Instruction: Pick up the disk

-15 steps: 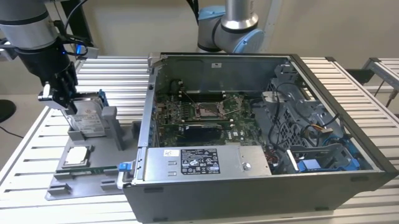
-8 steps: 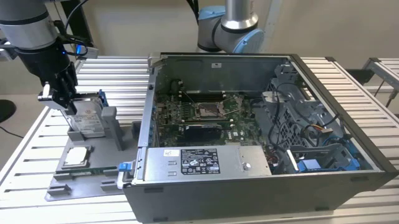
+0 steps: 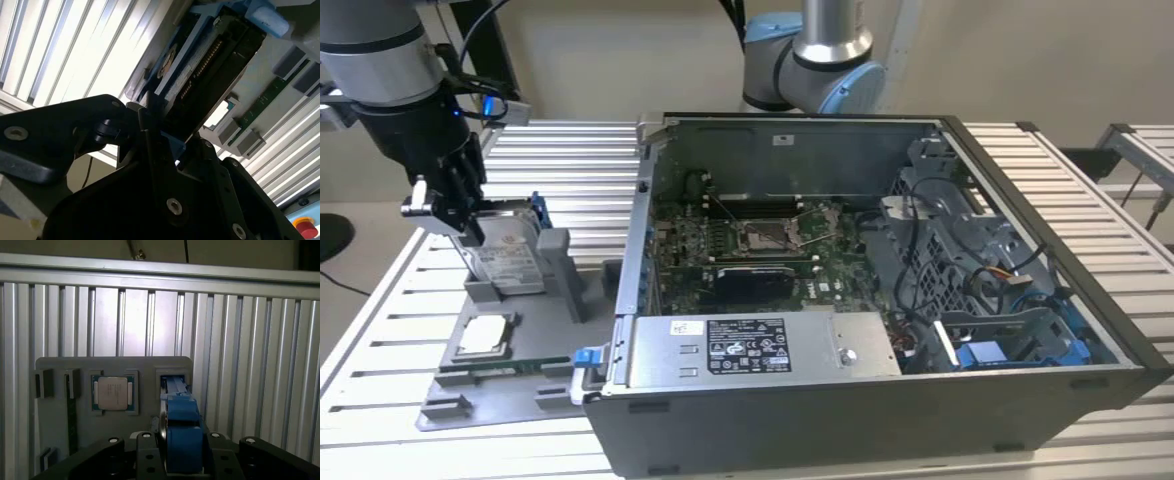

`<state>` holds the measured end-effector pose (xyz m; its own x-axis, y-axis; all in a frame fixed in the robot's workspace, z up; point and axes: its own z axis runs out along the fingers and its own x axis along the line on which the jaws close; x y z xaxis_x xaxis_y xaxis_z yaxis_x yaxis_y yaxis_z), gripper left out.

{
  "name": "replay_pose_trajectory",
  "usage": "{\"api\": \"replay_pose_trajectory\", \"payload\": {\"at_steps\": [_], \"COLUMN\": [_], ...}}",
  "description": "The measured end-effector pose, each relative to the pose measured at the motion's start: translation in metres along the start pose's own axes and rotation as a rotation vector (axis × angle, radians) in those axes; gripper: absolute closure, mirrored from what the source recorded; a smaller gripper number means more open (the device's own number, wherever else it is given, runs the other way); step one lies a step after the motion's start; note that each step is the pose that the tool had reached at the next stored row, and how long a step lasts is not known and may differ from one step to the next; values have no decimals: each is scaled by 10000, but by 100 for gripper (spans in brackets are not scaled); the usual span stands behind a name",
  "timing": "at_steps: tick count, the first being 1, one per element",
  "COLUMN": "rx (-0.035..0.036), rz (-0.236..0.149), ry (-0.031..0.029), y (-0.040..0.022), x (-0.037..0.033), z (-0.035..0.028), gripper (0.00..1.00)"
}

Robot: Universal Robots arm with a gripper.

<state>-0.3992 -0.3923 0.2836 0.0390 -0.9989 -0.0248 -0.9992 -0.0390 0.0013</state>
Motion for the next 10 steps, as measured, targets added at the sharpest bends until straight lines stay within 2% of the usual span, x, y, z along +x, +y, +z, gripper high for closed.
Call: {"api": "replay_pose_trajectory", "payload": {"at_steps": [6,10], "rx": [-2,-1], "rz": [0,1], "ry": [2,1], "y": [0,0], "x": [0,-2], "z": [-11,-66], "gripper": [100,100]}}
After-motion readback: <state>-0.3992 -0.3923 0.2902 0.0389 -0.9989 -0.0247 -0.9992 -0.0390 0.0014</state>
